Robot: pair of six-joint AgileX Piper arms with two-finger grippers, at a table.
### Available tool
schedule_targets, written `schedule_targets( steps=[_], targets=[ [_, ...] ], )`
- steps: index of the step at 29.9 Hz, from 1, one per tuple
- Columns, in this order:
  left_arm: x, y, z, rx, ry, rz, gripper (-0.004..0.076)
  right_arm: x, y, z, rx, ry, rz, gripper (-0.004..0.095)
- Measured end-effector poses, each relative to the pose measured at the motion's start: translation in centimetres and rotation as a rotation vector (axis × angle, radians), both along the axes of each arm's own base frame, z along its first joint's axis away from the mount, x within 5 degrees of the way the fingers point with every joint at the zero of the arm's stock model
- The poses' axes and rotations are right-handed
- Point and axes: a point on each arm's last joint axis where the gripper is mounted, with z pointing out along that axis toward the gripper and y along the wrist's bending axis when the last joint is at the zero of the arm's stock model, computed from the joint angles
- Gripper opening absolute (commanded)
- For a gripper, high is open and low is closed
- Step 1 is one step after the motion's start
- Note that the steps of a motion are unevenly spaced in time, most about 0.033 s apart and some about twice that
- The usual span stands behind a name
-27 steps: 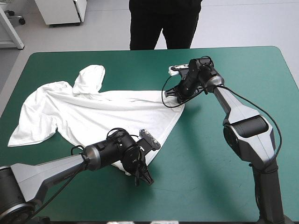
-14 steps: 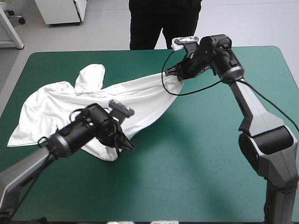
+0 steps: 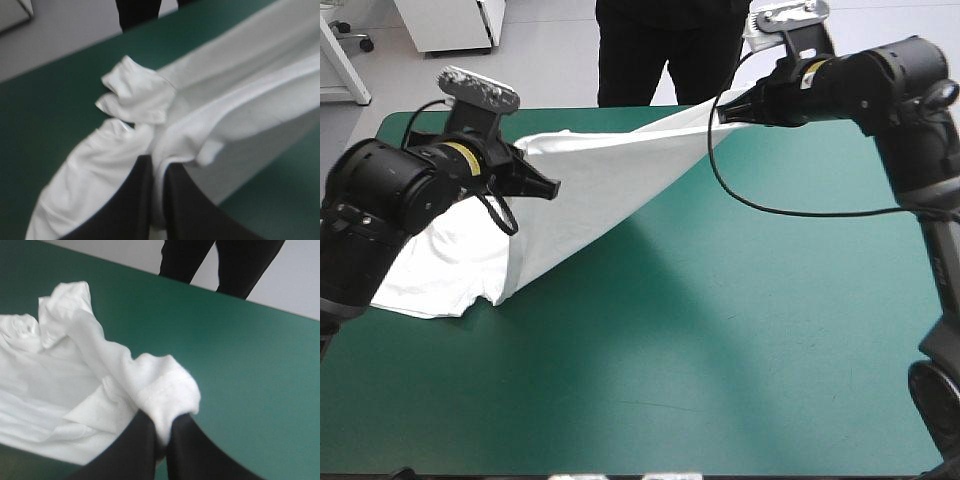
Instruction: Fold the cloth
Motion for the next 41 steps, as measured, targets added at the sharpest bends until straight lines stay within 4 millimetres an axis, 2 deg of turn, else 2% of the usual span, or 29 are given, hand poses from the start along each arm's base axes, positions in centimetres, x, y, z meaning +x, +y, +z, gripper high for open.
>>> schedule_targets(
  steps=[4, 13, 22, 26, 30, 35, 38, 41],
  targets=[
    [-0.7, 0.3, 3.6, -0.066, -0.162, -0.036, -0.0009, -4.1, -1.9, 3.3, 0.005, -0.116, -0.027, -0.0017],
    [-3.5, 0.7, 10.1, -0.183, -0.457, -0.182, -0.0009, -12.0, -4.9, 8.9, 0.086, -0.414, -0.037, -0.0017],
    [-8.0, 3.1, 16.5, -0.311, -0.803, -0.217, -0.0009, -18.0, -6.7, 13.6, 0.212, -0.815, -0.006, -0.0016],
    [-10.2, 3.8, 18.5, -0.351, -0.952, -0.276, -0.0009, -20.2, -7.3, 15.2, 0.254, -0.98, 0.018, -0.0015],
    [-11.3, 4.1, 19.7, -0.389, -1.061, -0.308, -0.0009, -21.7, -7.8, 16.3, 0.278, -1.097, 0.018, -0.0015],
    [-11.6, 4.2, 20.1, -0.384, -1.117, -0.313, -0.0009, -22.1, -7.9, 16.7, 0.284, -1.154, 0.012, -0.0015],
    [-11.3, 4.0, 20.0, -0.373, -1.113, -0.31, -0.0009, -21.5, -7.8, 16.6, 0.27, -1.148, 0.008, -0.0015],
    [-9.7, 3.4, 19.6, -0.312, -1.106, -0.281, -0.0009, -19.6, -7.4, 16.3, 0.241, -1.119, -0.024, -0.0015]
  ],
)
